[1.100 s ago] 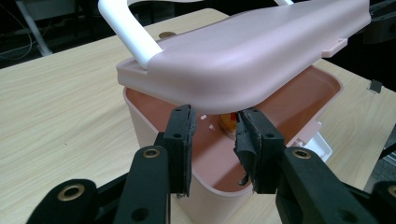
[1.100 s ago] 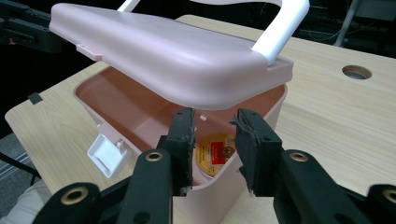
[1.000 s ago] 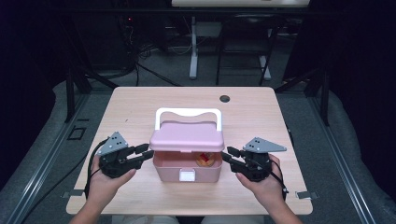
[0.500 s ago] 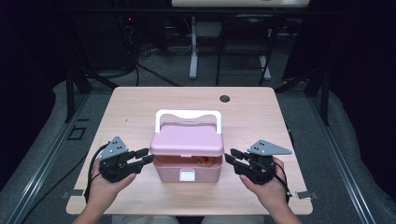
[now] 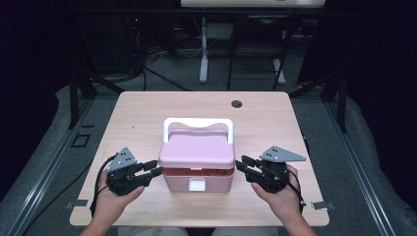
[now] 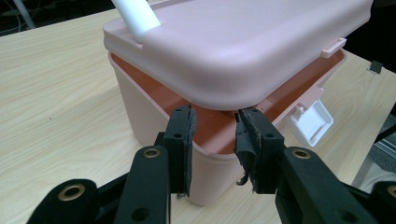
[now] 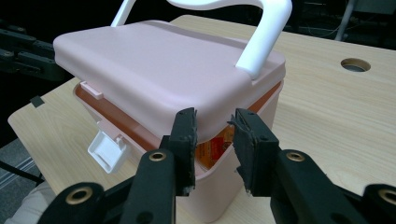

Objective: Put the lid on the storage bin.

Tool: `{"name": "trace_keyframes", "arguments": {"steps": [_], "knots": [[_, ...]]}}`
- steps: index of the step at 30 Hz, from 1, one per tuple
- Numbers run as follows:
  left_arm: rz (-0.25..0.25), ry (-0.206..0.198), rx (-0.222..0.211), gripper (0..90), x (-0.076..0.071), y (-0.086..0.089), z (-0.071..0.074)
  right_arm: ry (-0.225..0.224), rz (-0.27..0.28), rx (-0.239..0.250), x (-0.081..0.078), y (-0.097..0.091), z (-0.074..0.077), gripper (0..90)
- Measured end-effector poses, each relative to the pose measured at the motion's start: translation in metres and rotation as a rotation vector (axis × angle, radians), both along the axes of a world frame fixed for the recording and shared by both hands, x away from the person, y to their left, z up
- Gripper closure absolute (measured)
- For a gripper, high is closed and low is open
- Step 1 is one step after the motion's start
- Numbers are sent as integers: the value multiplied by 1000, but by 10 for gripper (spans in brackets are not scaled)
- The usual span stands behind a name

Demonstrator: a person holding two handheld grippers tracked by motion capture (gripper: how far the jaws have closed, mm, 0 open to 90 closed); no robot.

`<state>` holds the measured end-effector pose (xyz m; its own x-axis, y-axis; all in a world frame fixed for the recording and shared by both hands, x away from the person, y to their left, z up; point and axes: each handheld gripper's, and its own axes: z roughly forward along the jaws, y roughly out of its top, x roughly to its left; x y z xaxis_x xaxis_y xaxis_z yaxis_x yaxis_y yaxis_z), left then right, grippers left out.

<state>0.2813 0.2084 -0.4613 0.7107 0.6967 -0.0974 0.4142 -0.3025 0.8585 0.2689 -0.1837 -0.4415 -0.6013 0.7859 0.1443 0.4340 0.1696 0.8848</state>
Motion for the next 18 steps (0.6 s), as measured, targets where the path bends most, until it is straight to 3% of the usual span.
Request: {"name": "trace_keyframes", "arguments": {"steps": [15, 18], "knots": [[-1, 17, 13, 664, -5, 4, -3, -3, -4, 13, 0, -2, 1, 688], [9, 3, 7, 672, -7, 8, -2, -1, -6, 12, 0, -3, 1, 688]]}}
